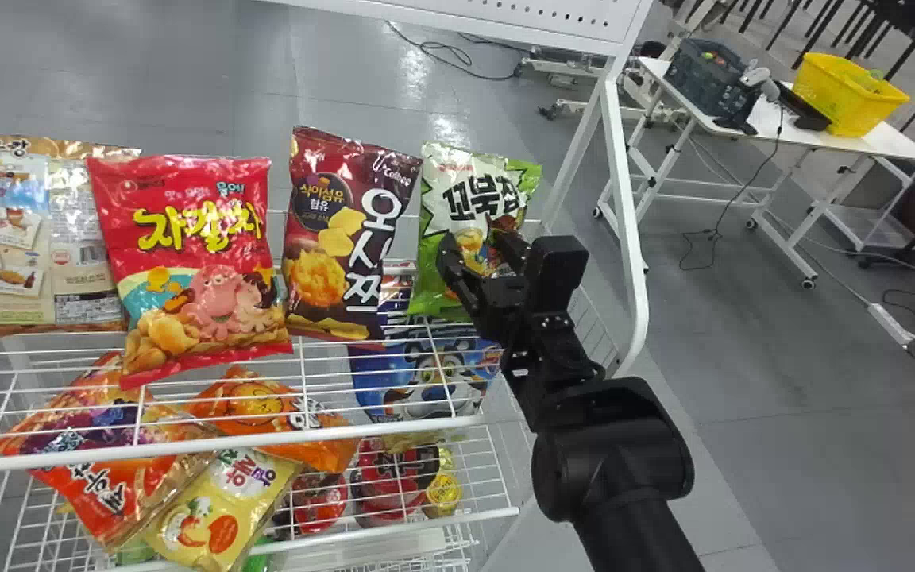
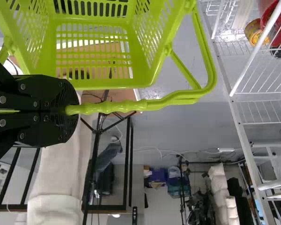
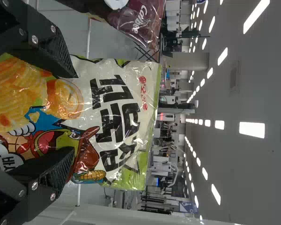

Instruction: Hold basket handle with left hand then pick Gkobukchip with right hand and place into basket

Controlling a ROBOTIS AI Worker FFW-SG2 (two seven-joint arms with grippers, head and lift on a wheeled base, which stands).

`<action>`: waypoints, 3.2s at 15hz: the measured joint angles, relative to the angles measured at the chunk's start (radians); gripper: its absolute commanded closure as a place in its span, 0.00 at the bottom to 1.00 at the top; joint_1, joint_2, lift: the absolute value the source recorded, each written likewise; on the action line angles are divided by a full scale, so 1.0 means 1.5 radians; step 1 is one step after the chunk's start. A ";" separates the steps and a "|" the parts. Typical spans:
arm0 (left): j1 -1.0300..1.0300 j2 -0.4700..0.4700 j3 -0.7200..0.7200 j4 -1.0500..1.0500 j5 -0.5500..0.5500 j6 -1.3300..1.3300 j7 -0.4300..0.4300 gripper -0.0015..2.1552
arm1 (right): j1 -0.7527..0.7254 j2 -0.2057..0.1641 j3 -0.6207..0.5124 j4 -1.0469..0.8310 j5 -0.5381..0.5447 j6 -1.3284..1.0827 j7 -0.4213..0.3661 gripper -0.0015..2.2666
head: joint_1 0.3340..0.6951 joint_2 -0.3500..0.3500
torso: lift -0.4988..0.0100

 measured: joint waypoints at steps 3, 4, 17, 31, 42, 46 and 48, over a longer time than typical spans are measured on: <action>-0.004 0.000 0.000 0.005 0.000 0.000 0.001 0.97 | 0.010 0.000 0.003 -0.014 0.002 0.002 -0.013 0.86 | 1.00 0.00 | 0.92; -0.005 0.000 -0.001 0.006 0.000 0.000 0.001 0.97 | 0.018 -0.003 0.006 -0.025 0.003 0.001 -0.019 0.86 | 1.00 0.00 | 0.92; 0.015 0.000 -0.020 -0.052 -0.003 0.000 0.014 0.97 | 0.193 -0.020 -0.022 -0.329 -0.081 0.097 -0.068 0.86 | 1.00 0.00 | 0.92; 0.009 0.000 -0.053 -0.085 -0.009 0.000 0.027 0.97 | 0.452 -0.071 -0.139 -0.725 -0.203 0.549 -0.042 0.86 | 1.00 0.00 | 0.92; -0.033 0.000 -0.055 -0.056 -0.010 0.000 0.033 0.97 | 0.511 -0.148 -0.120 -0.786 -0.209 0.887 -0.043 0.86 | 1.00 0.00 | 0.92; -0.038 0.000 -0.056 -0.058 -0.009 0.000 0.034 0.97 | 0.532 -0.165 -0.092 -0.794 -0.207 0.984 -0.052 0.85 | 1.00 0.00 | 0.92; -0.040 0.000 -0.054 -0.059 -0.009 0.000 0.035 0.97 | 0.536 -0.172 -0.078 -0.802 -0.214 1.032 -0.054 0.86 | 1.00 0.00 | 0.92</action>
